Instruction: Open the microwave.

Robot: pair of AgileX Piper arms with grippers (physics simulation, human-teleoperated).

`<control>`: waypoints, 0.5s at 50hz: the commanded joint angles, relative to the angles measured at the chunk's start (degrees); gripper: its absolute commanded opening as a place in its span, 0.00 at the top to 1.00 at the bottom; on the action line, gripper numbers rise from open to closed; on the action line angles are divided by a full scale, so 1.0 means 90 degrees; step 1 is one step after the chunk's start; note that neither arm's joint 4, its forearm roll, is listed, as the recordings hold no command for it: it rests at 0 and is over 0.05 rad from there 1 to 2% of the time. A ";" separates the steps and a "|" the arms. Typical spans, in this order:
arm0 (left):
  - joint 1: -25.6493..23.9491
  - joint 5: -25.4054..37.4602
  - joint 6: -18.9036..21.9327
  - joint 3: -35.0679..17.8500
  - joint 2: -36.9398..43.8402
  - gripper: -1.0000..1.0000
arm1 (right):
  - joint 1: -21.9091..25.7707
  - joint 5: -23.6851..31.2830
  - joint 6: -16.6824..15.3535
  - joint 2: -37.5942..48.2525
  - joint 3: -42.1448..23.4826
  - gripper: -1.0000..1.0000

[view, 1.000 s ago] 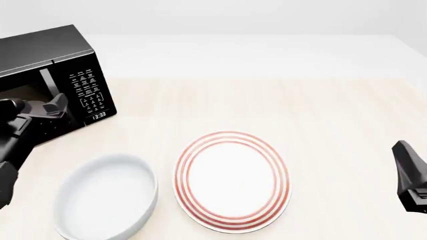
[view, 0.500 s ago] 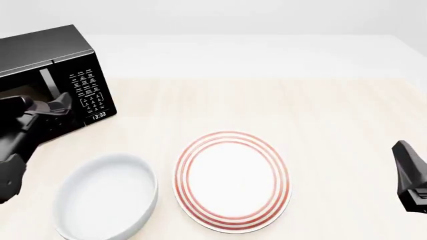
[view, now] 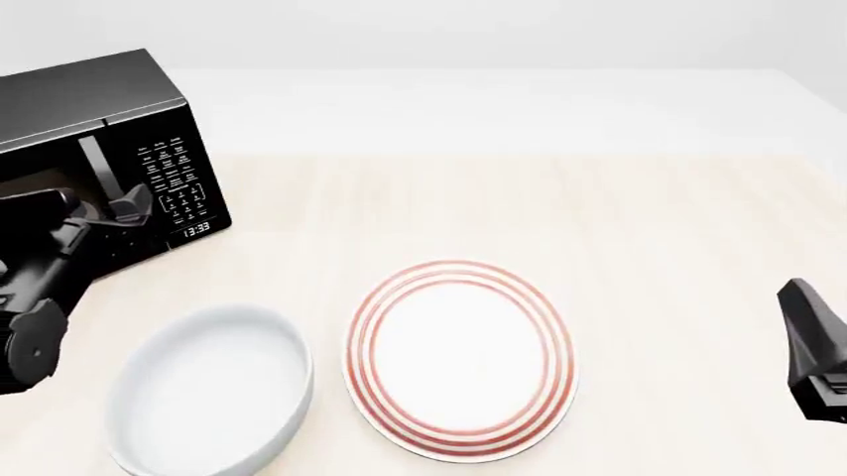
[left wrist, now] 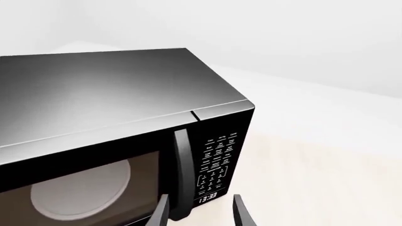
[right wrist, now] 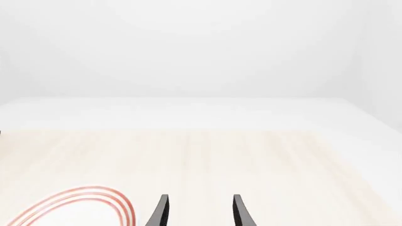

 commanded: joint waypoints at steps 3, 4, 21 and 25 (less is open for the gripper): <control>0.0112 -0.0025 0.0014 -0.0061 0.0115 0.00 | 0.0000 0.0000 -0.0001 -0.0001 0.0000 0.00; 0.0112 -0.0068 0.0012 -0.0057 0.0161 0.00 | 0.0000 0.0000 -0.0001 -0.0001 0.0000 0.00; 0.0130 0.0135 0.0055 -0.0399 0.0375 0.00 | -0.0002 0.0000 0.0000 0.0000 0.0000 0.00; 0.0132 0.0191 0.0052 -0.0499 0.0452 0.00 | 0.0000 0.0000 0.0001 0.0000 0.0000 0.00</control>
